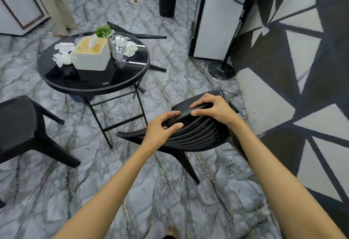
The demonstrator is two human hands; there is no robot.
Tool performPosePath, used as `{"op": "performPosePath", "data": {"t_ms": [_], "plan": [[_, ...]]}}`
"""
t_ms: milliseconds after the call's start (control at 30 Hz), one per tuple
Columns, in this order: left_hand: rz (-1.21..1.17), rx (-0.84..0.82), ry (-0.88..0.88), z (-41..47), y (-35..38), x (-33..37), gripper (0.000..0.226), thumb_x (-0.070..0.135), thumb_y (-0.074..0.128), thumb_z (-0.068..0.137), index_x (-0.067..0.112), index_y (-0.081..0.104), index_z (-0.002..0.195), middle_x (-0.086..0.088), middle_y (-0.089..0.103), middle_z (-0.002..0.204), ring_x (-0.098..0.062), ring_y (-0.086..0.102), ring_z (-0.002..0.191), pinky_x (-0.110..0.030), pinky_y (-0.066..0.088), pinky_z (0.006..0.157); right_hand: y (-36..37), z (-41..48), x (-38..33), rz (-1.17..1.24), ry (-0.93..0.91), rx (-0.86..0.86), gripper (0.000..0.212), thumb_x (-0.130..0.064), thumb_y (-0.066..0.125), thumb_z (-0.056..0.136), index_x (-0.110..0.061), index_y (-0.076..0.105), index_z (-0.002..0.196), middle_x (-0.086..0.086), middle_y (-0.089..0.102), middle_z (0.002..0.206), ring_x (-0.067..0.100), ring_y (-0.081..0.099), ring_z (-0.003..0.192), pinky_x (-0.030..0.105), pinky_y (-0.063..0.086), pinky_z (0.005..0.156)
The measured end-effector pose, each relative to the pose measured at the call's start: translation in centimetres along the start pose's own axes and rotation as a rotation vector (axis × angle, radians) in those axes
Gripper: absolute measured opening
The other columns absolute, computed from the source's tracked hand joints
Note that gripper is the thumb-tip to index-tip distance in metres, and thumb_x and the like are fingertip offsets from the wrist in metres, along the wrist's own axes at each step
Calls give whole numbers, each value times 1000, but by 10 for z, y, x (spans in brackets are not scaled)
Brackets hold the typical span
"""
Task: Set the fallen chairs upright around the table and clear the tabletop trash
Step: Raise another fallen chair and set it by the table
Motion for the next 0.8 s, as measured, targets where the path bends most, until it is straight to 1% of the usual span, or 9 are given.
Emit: {"op": "performPosePath", "data": {"t_ms": [67, 200, 267, 333, 433, 567, 633, 700, 800], "plan": [[12, -40, 9, 1, 9, 6, 36, 35, 70, 79, 31, 63, 114, 12, 63, 119, -6, 55, 116, -27, 46, 97, -11, -2, 7, 27, 2, -9, 24, -35, 80, 67, -29, 76, 89, 8, 64, 100, 14, 61, 98, 27, 46, 90], [71, -47, 56, 4, 28, 20, 29, 38, 69, 79, 38, 63, 107, 15, 60, 122, 0, 51, 117, -7, 40, 87, -37, -4, 23, 64, -15, -38, 23, -35, 80, 67, -28, 75, 89, 11, 64, 102, 13, 61, 95, 16, 46, 83], [121, 1, 108, 9, 36, 25, 25, 38, 70, 78, 40, 66, 102, 16, 62, 119, 2, 51, 116, -10, 35, 92, -55, -7, 35, 97, -30, -50, 25, -37, 80, 64, -28, 76, 88, 14, 63, 102, 15, 62, 95, 19, 47, 85], [143, 22, 87, 17, 43, 25, 26, 44, 71, 74, 40, 68, 99, 18, 64, 116, 4, 50, 117, -17, 33, 101, -75, -14, 50, 155, -28, -60, 25, -33, 80, 65, -25, 76, 89, 13, 62, 101, 16, 62, 96, 26, 46, 90], [179, -6, 59, 28, 59, 29, 34, 55, 74, 63, 43, 70, 95, 23, 66, 111, 7, 52, 116, -22, 34, 104, -109, -28, 74, 228, -34, -72, 25, -33, 79, 63, -25, 77, 87, 5, 59, 94, 9, 60, 91, 25, 44, 88], [211, -88, 48, 43, 91, 43, 43, 67, 73, 52, 46, 71, 89, 28, 65, 105, 6, 54, 111, -19, 37, 99, -156, -44, 110, 281, -60, -68, 23, -36, 78, 62, -28, 77, 83, -2, 60, 90, 6, 60, 89, 21, 41, 86], [202, -99, 25, 48, 104, 42, 49, 69, 73, 47, 44, 72, 89, 27, 65, 106, 9, 53, 110, -10, 36, 95, -179, -54, 132, 289, -65, -49, 34, -47, 81, 58, -26, 76, 85, -5, 62, 93, 7, 61, 93, 18, 43, 87], [182, -94, 11, 52, 115, 40, 50, 64, 76, 47, 39, 73, 91, 26, 65, 108, 12, 52, 111, -1, 35, 89, -203, -65, 156, 287, -31, -25, 43, -51, 83, 53, -28, 74, 88, -5, 63, 98, 11, 61, 98, 19, 45, 89], [145, -86, -30, 57, 126, 32, 38, 50, 82, 54, 38, 74, 89, 24, 66, 107, 16, 52, 108, -4, 37, 85, -236, -82, 191, 312, 32, 37, 55, -60, 84, 44, -32, 65, 86, -14, 62, 90, 4, 59, 87, 14, 46, 80]]}}
Point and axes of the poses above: each hand's wrist, its own z-axis towards the middle knuckle, its own y-axis out of the palm, x = y × z, the point moved 5 cm from there along z, towards the middle knuckle
